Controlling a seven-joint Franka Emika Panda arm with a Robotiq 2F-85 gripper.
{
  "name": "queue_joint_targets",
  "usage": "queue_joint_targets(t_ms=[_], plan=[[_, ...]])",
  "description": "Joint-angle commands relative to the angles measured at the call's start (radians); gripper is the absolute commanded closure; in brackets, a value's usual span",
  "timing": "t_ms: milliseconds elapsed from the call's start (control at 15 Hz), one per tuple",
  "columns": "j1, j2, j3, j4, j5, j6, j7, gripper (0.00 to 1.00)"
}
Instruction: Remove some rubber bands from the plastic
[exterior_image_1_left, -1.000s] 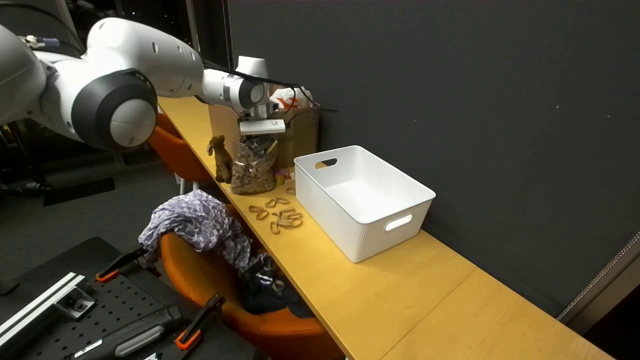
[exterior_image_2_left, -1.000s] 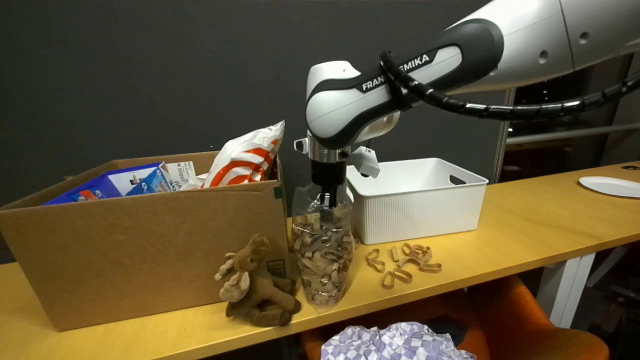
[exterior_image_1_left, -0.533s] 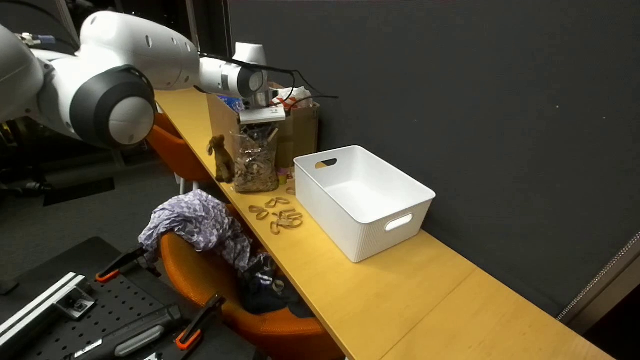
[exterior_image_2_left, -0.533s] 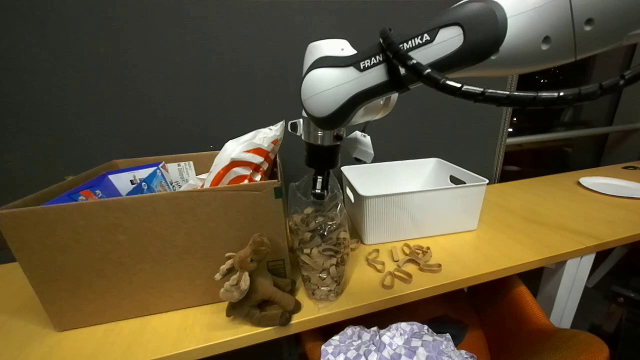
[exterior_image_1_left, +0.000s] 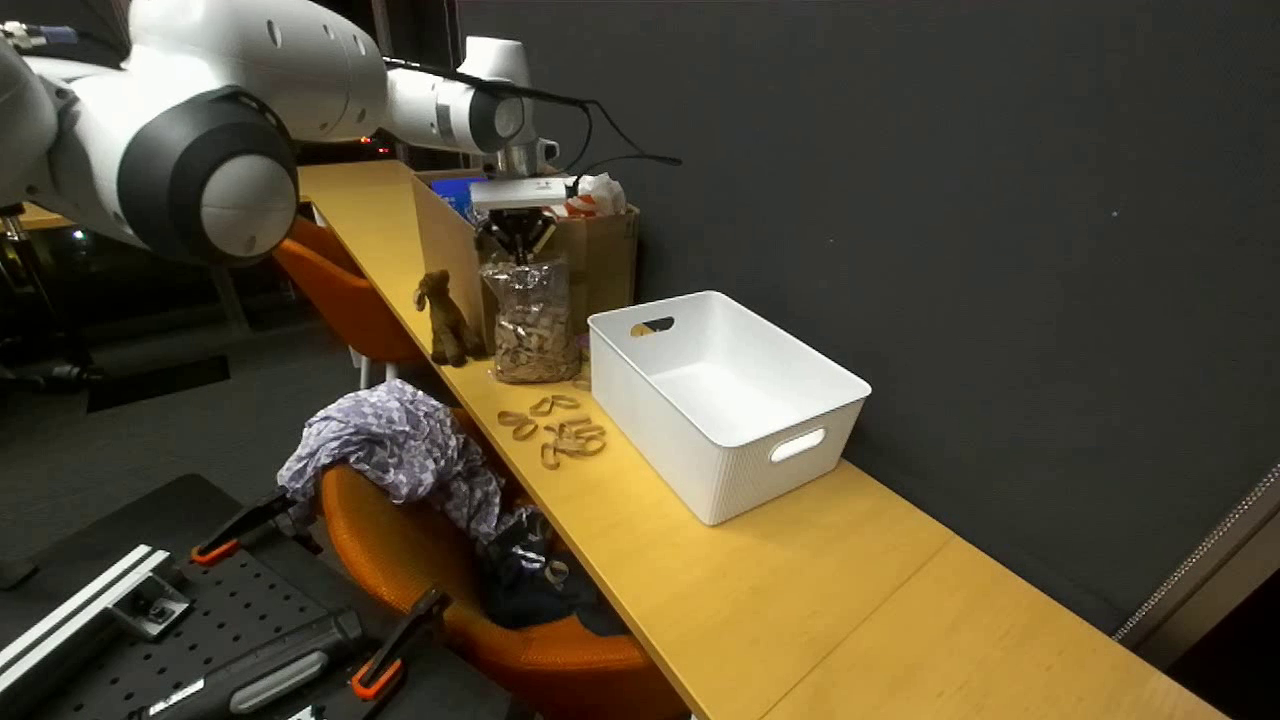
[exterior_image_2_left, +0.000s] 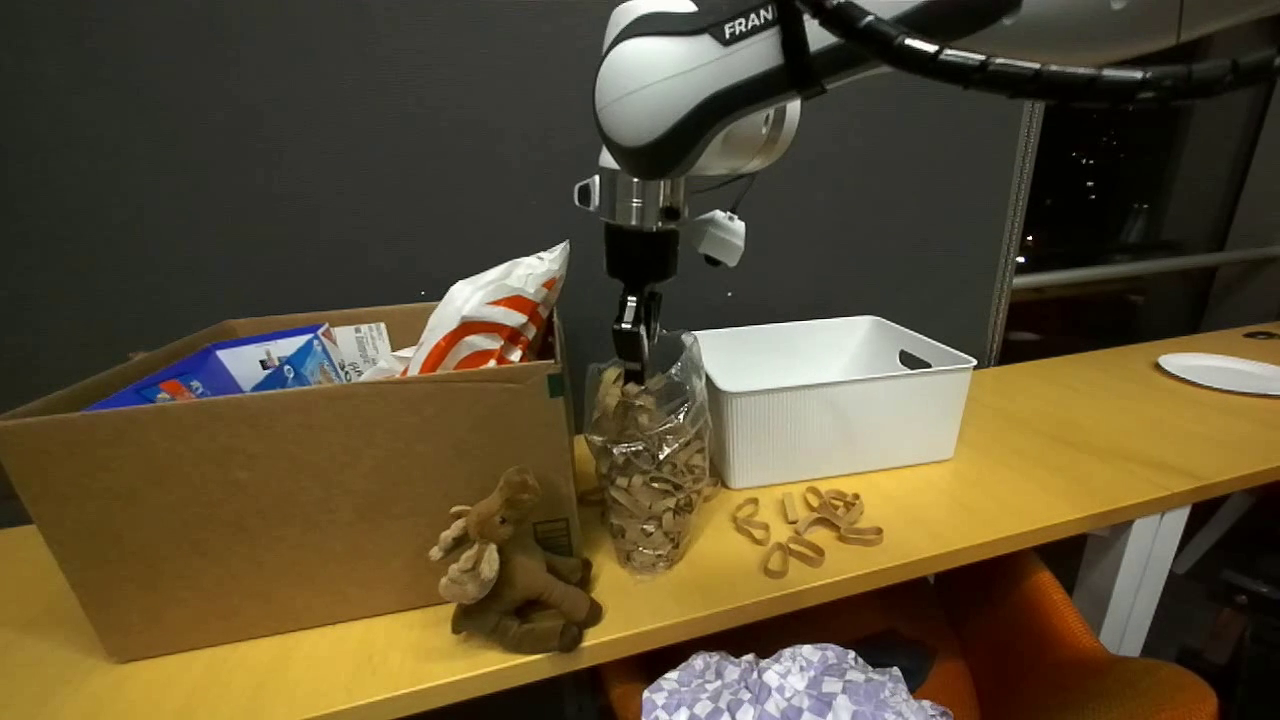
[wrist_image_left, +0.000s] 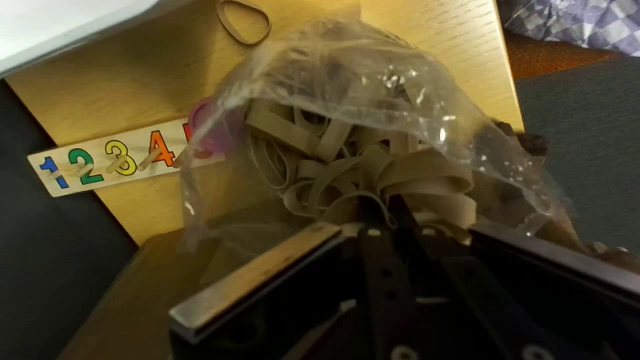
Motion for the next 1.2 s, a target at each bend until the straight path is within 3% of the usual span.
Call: queue_joint_targets(t_ms=[0,667,1133], plan=[[-0.020,-0.020,0.008,0.003,0.025,-0.057,0.046,0.98],[-0.003,-0.216,-0.053,-0.108,-0.044,-0.169,0.285,0.98],[-0.004,-0.353,-0.111,-0.448,-0.112,-0.110,0.460,0.98]])
